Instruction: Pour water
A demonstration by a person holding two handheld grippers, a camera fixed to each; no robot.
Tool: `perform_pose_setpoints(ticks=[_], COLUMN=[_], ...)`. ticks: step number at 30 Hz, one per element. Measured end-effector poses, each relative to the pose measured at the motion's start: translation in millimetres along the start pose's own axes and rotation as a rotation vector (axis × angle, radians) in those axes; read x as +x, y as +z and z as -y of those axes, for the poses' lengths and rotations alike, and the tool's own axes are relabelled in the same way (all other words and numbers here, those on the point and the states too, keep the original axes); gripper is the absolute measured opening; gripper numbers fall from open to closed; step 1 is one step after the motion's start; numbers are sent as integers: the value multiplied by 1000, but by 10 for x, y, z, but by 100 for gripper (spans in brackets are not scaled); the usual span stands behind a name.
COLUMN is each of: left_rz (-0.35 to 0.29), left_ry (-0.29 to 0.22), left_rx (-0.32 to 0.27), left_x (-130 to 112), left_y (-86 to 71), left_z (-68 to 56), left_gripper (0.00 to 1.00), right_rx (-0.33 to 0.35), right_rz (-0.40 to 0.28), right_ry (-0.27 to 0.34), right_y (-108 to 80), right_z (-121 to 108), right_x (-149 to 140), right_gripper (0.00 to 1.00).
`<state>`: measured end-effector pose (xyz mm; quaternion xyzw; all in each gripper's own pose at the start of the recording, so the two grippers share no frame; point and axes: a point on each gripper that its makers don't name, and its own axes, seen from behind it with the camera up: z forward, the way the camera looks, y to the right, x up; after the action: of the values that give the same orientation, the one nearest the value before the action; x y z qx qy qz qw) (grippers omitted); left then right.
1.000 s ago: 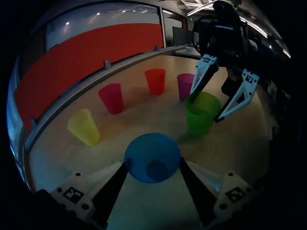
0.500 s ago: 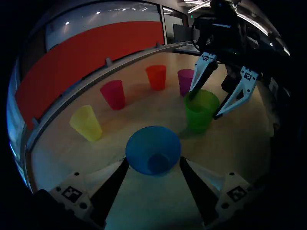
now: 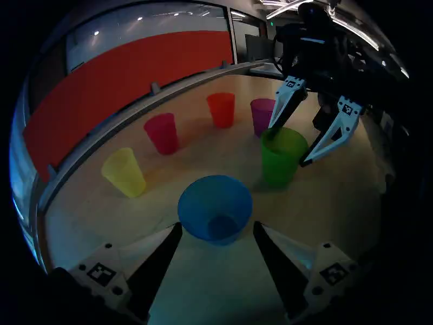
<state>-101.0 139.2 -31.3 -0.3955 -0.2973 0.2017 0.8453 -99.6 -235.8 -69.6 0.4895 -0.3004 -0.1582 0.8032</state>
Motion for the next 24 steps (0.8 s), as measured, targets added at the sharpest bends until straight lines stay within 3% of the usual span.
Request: perform_pose_setpoints(ticks=[10,24], left_rz=[0,-13], left_ry=[-14,-39], left_rx=[15,66], left_x=[-13,-93], left_y=[-46,-228], left_z=[48,104], left_gripper=[98,98], right_rx=[-22,-76], right_rz=[-3,-10], right_ry=[7,32], right_y=[-66,-354], right_z=[-2,2], right_x=[-41,-239], right_gripper=[100,100])
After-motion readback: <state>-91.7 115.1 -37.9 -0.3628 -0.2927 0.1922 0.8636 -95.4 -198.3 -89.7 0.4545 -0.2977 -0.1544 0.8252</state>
